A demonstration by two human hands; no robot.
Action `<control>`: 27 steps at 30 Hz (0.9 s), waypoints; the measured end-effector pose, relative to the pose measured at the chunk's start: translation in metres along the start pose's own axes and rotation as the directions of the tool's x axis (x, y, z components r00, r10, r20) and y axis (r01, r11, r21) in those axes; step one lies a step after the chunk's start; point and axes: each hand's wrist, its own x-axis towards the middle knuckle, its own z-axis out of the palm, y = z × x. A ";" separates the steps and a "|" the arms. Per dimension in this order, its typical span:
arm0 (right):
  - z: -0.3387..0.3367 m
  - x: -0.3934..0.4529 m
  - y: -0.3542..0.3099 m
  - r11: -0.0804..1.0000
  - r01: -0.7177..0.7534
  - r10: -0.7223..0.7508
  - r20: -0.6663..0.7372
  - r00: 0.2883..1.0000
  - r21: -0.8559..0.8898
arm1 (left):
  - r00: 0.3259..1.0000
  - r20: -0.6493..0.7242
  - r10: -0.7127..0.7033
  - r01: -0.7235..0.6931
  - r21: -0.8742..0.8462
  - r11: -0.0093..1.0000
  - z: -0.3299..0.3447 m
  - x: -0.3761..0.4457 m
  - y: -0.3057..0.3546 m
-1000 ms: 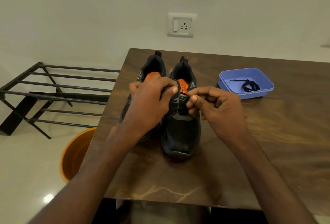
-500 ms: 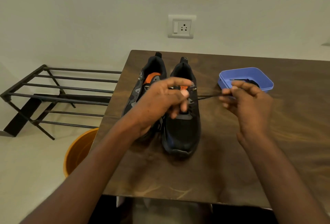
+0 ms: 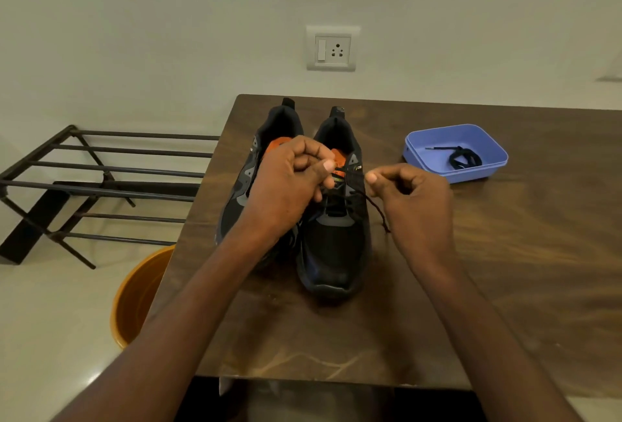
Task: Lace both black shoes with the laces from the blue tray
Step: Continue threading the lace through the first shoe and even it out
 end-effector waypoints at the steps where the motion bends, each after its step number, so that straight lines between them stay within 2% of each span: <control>1: -0.002 0.001 0.003 0.999 -0.009 0.008 -0.013 1.000 -0.031 | 1.000 -0.023 0.006 -0.006 -0.003 1.000 0.000 0.001 -0.002; 6: 0.004 0.002 0.000 0.999 0.029 -0.032 0.094 0.995 0.034 | 0.998 0.022 0.065 -0.065 0.025 0.998 0.005 0.003 -0.010; 10: 0.014 0.007 -0.007 1.000 0.021 -0.022 0.082 0.996 0.014 | 0.987 0.092 0.130 -0.132 0.026 0.991 0.005 0.006 -0.013; 13: 0.022 0.013 -0.010 0.996 0.034 -0.026 0.094 0.995 -0.083 | 0.984 0.012 0.177 -0.177 0.049 0.983 0.004 0.008 -0.013; 16: 0.031 0.019 -0.014 0.991 0.043 -0.038 0.043 0.998 -0.126 | 0.963 -0.111 0.246 -0.204 0.294 0.934 0.003 0.007 -0.013; 17: 0.032 0.020 -0.015 0.990 0.055 -0.052 0.025 0.998 -0.133 | 0.965 -0.118 0.232 -0.171 0.385 0.907 0.004 0.006 -0.012; 19: 0.035 0.023 -0.013 0.984 0.075 -0.077 -0.009 0.997 -0.161 | 0.989 -0.090 0.119 -0.052 0.538 0.841 0.012 0.002 -0.010; 22: 0.037 0.020 -0.006 0.974 0.114 -0.121 -0.022 0.992 -0.196 | 0.995 -0.100 0.025 0.055 0.721 0.691 0.025 -0.004 -0.007; 24: 0.036 0.020 0.000 0.946 0.183 -0.184 0.021 0.983 -0.268 | 0.991 -0.128 0.034 0.073 0.743 0.665 0.027 -0.003 -0.007; 27: 0.030 0.019 0.005 0.911 0.255 -0.249 0.060 0.967 -0.323 | 0.984 -0.175 -0.018 0.139 0.710 0.690 0.023 -0.002 -0.006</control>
